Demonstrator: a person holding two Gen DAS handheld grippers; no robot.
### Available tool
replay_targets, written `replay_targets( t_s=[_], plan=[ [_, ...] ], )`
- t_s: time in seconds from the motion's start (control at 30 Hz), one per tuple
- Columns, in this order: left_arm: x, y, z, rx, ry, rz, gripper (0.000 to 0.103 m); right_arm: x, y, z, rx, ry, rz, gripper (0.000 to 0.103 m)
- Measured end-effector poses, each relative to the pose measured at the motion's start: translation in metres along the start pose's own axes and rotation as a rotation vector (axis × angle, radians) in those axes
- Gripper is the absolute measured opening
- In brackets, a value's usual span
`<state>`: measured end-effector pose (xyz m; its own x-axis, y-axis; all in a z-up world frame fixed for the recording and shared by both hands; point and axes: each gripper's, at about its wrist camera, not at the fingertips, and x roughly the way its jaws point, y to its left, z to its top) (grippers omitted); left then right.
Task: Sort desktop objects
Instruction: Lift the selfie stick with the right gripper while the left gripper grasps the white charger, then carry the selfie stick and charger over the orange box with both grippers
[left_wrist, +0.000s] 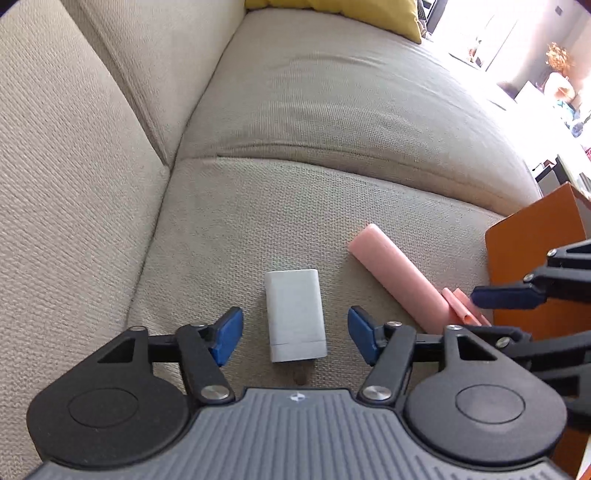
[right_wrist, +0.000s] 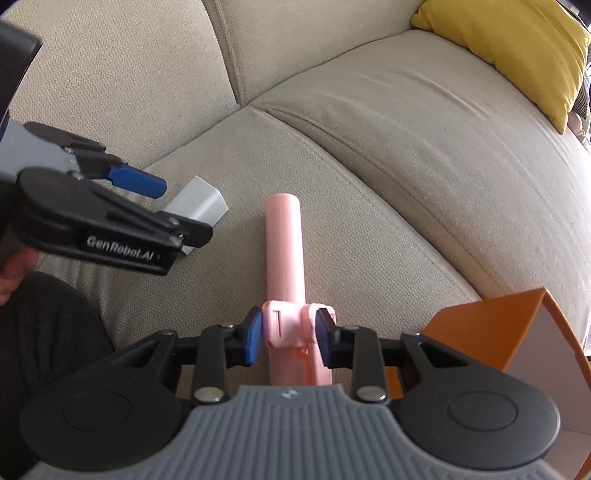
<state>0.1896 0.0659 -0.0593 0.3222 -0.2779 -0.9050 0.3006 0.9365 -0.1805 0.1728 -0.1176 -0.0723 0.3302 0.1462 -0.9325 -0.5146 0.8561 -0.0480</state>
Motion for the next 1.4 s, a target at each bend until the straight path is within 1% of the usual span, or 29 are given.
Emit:
replay_targets(
  t_s=[0.03, 0.07, 0.13, 0.2, 0.3, 0.33, 0.4, 0.5, 0.63, 0.73, 0.83, 1.0, 1.13, 1.23, 1.3, 1.33, 1.4],
  plan=[
    [0.002, -0.001, 0.001, -0.006, 0.007, -0.003, 0.062, 0.002, 0.0, 0.0, -0.003, 0.0, -0.011, 0.033],
    [0.004, -0.001, 0.001, -0.009, 0.012, 0.001, 0.06, 0.003, 0.002, 0.0, -0.013, 0.0, -0.025, 0.033],
    [0.008, -0.002, 0.002, -0.019, 0.016, 0.009, 0.044, 0.004, 0.002, 0.001, -0.019, -0.001, -0.036, 0.032],
    [0.008, -0.002, 0.001, -0.023, 0.016, 0.018, 0.039, 0.001, 0.001, 0.002, -0.023, -0.007, -0.036, 0.029],
    [0.007, 0.002, -0.002, -0.032, 0.012, 0.005, 0.038, -0.009, -0.006, 0.002, -0.015, -0.016, -0.047, 0.02],
    [0.006, 0.002, -0.003, -0.037, 0.013, 0.004, 0.038, -0.013, -0.009, 0.002, -0.01, -0.022, -0.036, 0.01],
    [0.005, 0.003, -0.005, -0.04, 0.01, 0.002, 0.038, -0.018, -0.012, 0.002, -0.004, -0.022, -0.02, 0.009],
    [0.003, 0.002, -0.008, -0.029, 0.005, 0.007, 0.038, -0.016, -0.012, 0.003, -0.021, -0.015, -0.024, 0.007],
    [-0.005, 0.001, -0.015, -0.03, -0.009, 0.009, 0.038, -0.026, -0.008, 0.004, -0.053, -0.053, -0.039, 0.006],
    [-0.02, -0.003, -0.021, -0.02, -0.028, 0.004, 0.038, -0.044, -0.005, 0.004, -0.084, -0.105, -0.02, 0.006],
    [-0.042, -0.01, -0.026, -0.004, -0.052, -0.012, 0.038, -0.067, -0.001, 0.004, -0.154, -0.147, -0.016, 0.006],
    [-0.091, -0.029, -0.029, 0.05, -0.107, -0.05, 0.038, -0.123, 0.001, -0.003, -0.261, -0.223, -0.018, 0.006],
    [-0.124, -0.055, -0.022, 0.107, -0.156, -0.093, 0.038, -0.164, -0.003, -0.021, -0.362, -0.27, -0.091, 0.006],
    [-0.139, -0.08, -0.02, 0.151, -0.19, -0.128, 0.038, -0.187, -0.011, -0.041, -0.433, -0.286, -0.171, 0.006],
    [-0.144, -0.098, -0.018, 0.181, -0.208, -0.148, 0.038, -0.196, -0.021, -0.059, -0.479, -0.271, -0.229, 0.006],
    [-0.145, -0.107, -0.011, 0.194, -0.213, -0.155, 0.038, -0.197, -0.025, -0.065, -0.496, -0.257, -0.252, 0.006],
    [-0.151, -0.127, -0.015, 0.218, -0.221, -0.171, 0.038, -0.195, -0.037, -0.08, -0.537, -0.228, -0.29, 0.006]
  ],
)
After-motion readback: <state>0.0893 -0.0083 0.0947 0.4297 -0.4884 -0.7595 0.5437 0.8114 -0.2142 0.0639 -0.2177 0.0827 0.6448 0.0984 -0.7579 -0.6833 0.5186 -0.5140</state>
